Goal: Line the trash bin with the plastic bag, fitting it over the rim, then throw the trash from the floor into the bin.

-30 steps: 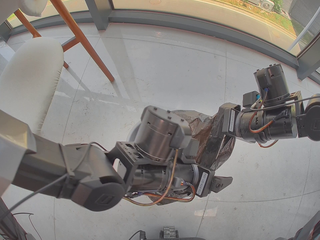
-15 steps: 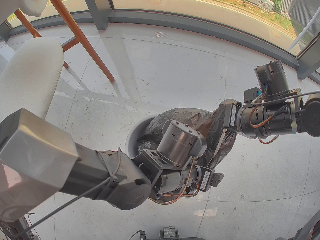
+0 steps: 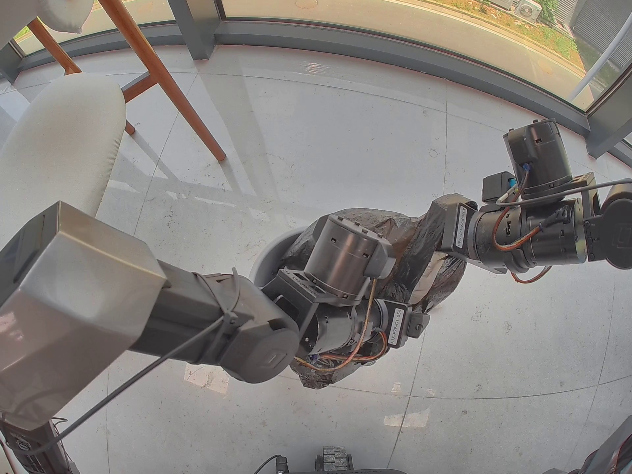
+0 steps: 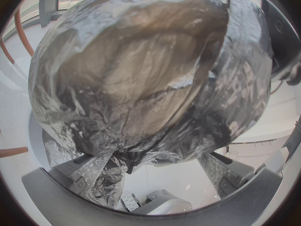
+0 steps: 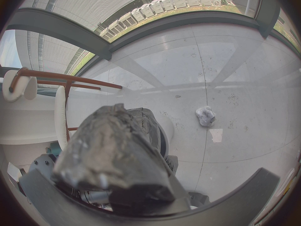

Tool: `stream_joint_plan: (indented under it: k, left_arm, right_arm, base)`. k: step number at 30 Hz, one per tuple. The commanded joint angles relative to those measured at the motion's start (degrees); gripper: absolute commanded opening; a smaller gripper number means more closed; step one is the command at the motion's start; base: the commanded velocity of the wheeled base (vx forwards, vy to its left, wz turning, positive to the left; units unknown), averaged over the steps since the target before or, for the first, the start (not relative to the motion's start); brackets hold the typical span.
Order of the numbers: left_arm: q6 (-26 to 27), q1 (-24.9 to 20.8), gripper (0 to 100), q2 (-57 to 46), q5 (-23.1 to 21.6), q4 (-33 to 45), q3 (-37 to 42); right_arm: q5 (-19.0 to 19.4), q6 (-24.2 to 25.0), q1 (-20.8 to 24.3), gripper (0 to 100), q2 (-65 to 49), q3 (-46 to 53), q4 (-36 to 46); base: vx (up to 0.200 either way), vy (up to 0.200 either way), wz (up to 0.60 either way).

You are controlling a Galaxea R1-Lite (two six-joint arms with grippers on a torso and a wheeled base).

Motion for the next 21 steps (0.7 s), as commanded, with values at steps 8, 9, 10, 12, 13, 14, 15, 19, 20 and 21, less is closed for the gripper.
stream_joint_plan:
  k: [8,9,10,12,13,14,15,19,20,21]
  left_arm:
    - [-1.35,0.19,0,1.39,-0.07,-0.56,-0.82]
    - [-1.35,0.28,0,1.39,-0.07,-0.56,-0.74]
    - [-1.52,0.28,0,1.30,-0.15,-0.56,-0.74]
    - [-1.96,0.28,0,0.95,-0.15,-0.65,-0.74]
    - [-2.31,0.37,0,0.51,-0.15,-0.65,-0.65]
    - [-2.31,0.45,0,0.24,-0.24,-0.65,-0.47]
    - [-2.31,0.54,0,-0.02,-0.24,-0.56,-0.39]
    - [-2.66,2.39,0,-5.12,-0.86,-0.21,0.93]
    - [-2.84,2.56,0,-6.26,-1.12,-0.12,1.02]
    - [-3.19,2.65,0,-7.67,-1.74,0.05,1.20]
  right_arm:
    - [-0.08,0.00,-0.07,0,-0.41,0.12,0.22]
    - [-0.08,0.00,-0.07,0,-0.41,0.12,0.22]
    - [-0.08,0.00,-0.07,0,-0.41,0.12,0.31]
    - [-0.08,0.00,-0.07,0,-0.50,0.39,0.39]
    - [-0.08,0.00,-0.07,0,-0.58,0.65,0.48]
    - [-0.08,0.00,-0.07,0,-0.58,0.74,0.48]
    - [-0.08,0.00,-0.07,0,-0.67,0.83,0.48]
    - [-0.08,-0.08,-0.07,0,-1.11,1.62,0.66]
    - [-0.08,0.00,-0.07,0,-1.11,1.79,1.01]
    - [-0.08,-0.08,-0.07,0,-1.11,1.88,1.54]
  base:
    - [0.000,0.000,0.00]
    - [0.000,0.000,0.00]
    - [0.000,0.000,0.00]
    - [0.000,0.000,0.00]
    - [0.000,0.000,0.00]
    - [0.000,0.000,0.00]
    - [0.000,0.000,0.00]
    - [0.000,0.000,0.00]
    - [0.000,0.000,0.00]
    - [0.000,0.000,0.00]
